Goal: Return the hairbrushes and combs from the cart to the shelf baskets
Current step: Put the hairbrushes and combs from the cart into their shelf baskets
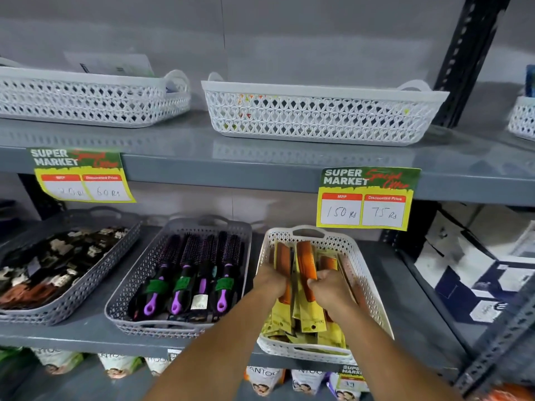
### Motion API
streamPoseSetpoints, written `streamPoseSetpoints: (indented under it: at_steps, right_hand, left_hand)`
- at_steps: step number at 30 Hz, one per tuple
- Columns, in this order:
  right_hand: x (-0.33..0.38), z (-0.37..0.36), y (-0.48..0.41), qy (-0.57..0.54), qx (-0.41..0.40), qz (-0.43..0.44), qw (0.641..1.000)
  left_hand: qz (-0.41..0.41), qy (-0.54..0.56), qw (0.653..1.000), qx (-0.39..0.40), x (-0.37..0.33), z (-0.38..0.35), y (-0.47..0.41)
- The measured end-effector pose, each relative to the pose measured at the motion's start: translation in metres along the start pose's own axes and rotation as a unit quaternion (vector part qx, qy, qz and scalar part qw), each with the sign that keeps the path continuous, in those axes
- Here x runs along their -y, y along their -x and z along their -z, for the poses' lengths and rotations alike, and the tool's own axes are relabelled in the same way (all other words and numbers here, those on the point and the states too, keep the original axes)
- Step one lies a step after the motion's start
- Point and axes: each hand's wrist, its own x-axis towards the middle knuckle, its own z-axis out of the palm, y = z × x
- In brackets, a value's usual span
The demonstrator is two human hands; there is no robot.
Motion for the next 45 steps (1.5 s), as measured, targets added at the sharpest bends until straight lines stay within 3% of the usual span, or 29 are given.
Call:
streamPoseSetpoints:
  at_steps: [9,14,18,22,24,27,33,41,45]
  right_hand:
    - [-0.005,0.003,-0.004,0.1,-0.016,0.038,0.994]
    - [-0.004,-0.002,-0.004,0.245,-0.027,0.071,0.967]
    - [-0.006,-0.01,0.001,0.294,-0.054,0.075,0.951]
    - [-0.014,-0.008,0.0,0.315,-0.102,0.169,0.928]
    - [-0.019,-0.005,-0.002,0.342,-0.086,0.208,0.912]
    - [-0.028,-0.002,-0.005,0.371,-0.049,0.186,0.908]
    - [-0.04,0.003,-0.011,0.379,0.01,0.095,0.92]
    - [-0.029,-0.002,-0.012,0.352,0.043,0.082,0.931]
    - [-0.026,0.003,-0.011,0.331,0.03,0.098,0.938]
  left_hand:
    - [-0.014,-0.084,0.996,-0.012,0.007,-0.005,0.0]
    - [-0.028,-0.101,0.994,-0.015,0.009,-0.008,0.004]
    - [-0.067,-0.154,0.985,-0.026,0.012,-0.01,0.007]
    - [-0.113,-0.217,0.968,-0.052,0.011,-0.011,0.012]
    - [-0.173,-0.255,0.95,-0.044,0.015,-0.012,0.013]
    - [-0.191,-0.289,0.938,0.0,0.019,-0.011,0.016]
    - [-0.128,-0.318,0.936,0.083,0.029,-0.02,0.013]
    - [-0.096,-0.313,0.941,0.083,0.031,-0.025,0.012]
    - [-0.12,-0.315,0.94,0.058,0.031,-0.024,0.012]
